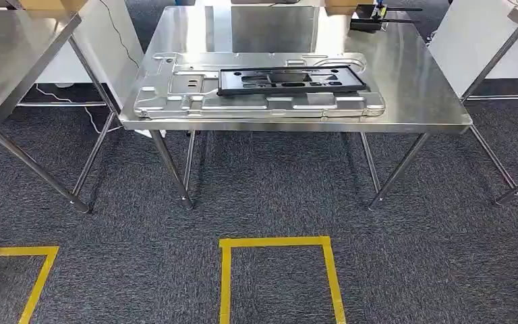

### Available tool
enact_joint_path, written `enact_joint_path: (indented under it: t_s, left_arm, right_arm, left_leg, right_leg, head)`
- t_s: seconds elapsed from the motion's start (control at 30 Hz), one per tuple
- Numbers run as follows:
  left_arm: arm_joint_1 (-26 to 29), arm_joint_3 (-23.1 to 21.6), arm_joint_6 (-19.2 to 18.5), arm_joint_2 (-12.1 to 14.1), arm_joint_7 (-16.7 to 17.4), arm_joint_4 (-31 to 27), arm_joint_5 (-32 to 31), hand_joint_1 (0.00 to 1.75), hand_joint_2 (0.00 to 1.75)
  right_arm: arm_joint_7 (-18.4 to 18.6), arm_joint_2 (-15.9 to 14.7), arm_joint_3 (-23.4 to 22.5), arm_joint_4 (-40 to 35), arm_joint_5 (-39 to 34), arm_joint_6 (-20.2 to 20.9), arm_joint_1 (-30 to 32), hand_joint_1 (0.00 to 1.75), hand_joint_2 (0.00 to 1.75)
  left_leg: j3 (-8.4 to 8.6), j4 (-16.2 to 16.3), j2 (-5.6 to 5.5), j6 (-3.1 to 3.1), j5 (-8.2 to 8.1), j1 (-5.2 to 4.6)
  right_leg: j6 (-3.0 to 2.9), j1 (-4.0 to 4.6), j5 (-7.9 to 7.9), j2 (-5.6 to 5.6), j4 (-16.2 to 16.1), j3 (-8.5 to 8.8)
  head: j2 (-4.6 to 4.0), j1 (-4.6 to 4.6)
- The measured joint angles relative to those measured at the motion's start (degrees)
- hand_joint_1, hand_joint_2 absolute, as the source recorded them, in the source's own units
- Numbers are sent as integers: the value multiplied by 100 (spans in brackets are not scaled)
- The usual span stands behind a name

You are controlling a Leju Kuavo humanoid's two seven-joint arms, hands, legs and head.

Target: Take the parts from the cabinet and place them on the table.

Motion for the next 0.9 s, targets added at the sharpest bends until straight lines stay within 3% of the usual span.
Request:
enact_joint_path:
  t_s: [0.57,0.9]
  left_arm:
    - [1,0,111,0,92,2,-35,0,0]
    - [1,0,94,0,66,0,13,0,0]
  right_arm:
    - [-9,26,9,4,50,-24,-4,0,0]
    - [-39,42,26,4,70,-31,-6,0,0]
  left_leg:
    - [-3,6,-1,0,0,-3]
    - [-34,57,-3,25,-11,-55]
  right_leg:
    - [-1,-6,3,-1,-1,0]
    - [27,-57,25,-3,-7,-7]
  head:
    - [0,4]
    - [0,2]
